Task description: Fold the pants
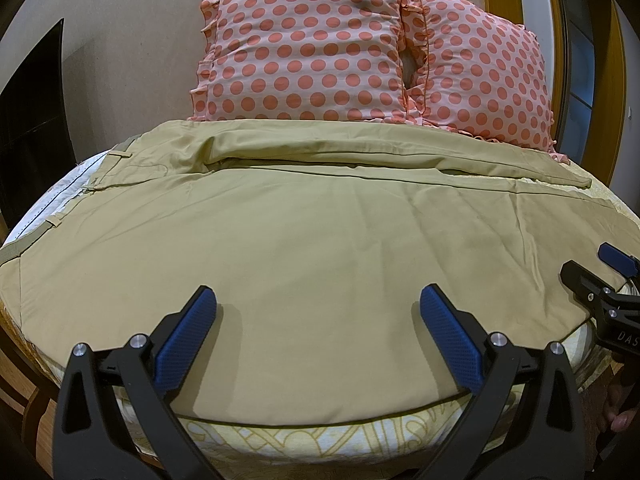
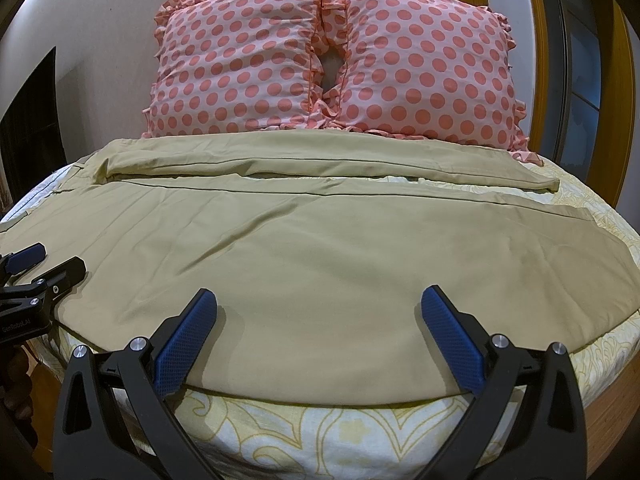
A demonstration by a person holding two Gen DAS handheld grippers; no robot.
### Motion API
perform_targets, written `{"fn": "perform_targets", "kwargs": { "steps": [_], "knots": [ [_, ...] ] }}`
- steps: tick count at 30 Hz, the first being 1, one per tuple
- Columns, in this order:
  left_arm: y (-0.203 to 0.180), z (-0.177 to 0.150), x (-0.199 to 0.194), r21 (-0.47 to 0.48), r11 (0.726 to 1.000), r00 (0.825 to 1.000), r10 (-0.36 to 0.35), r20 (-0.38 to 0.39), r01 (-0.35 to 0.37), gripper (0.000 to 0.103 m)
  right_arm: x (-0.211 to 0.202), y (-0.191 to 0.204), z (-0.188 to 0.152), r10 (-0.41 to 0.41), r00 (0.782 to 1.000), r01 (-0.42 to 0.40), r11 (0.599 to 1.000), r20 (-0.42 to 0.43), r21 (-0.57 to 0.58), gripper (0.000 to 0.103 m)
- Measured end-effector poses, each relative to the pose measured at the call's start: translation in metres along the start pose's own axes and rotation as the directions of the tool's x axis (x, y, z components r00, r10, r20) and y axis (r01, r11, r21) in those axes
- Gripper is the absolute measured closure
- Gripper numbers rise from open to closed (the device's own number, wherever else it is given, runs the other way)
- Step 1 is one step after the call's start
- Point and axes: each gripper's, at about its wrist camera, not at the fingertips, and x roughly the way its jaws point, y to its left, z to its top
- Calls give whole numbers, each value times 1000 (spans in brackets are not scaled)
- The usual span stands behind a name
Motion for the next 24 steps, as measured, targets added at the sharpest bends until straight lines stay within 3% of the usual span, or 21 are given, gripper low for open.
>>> {"fn": "perform_targets", "kwargs": {
  "steps": [8, 12, 15, 19, 21, 23, 24],
  "knots": [
    [0, 0, 0, 1, 1000, 1000, 0, 0, 0, 2, 1, 5, -3, 8, 1000, -8, 1000, -6, -6, 1],
    [3, 6, -2, 6, 1000, 999, -30, -36, 30, 2, 11, -7, 21, 72, 990, -71, 997, -118, 9, 1],
    [19, 18, -2, -32, 999, 999, -22, -38, 20, 2, 14, -42, 62, 98, 989, -85, 990, -108, 117, 1],
    [50, 37, -2, -132, 991, 999, 34, -14, -36, 2, 57, -110, 126, 6, 990, 35, 956, -139, 291, 1],
    [65, 44, -1, -186, 981, 999, 54, -5, -54, 2, 99, -149, 153, -53, 979, 126, 918, -198, 375, 1],
    [72, 45, 1, -209, 976, 998, 67, -8, -67, 2, 148, -188, 173, -100, 955, 224, 860, -279, 458, 16],
    [76, 47, 3, -214, 974, 997, 78, -12, -79, 2, 167, -204, 180, -113, 944, 259, 835, -309, 486, 32]
  ]
}}
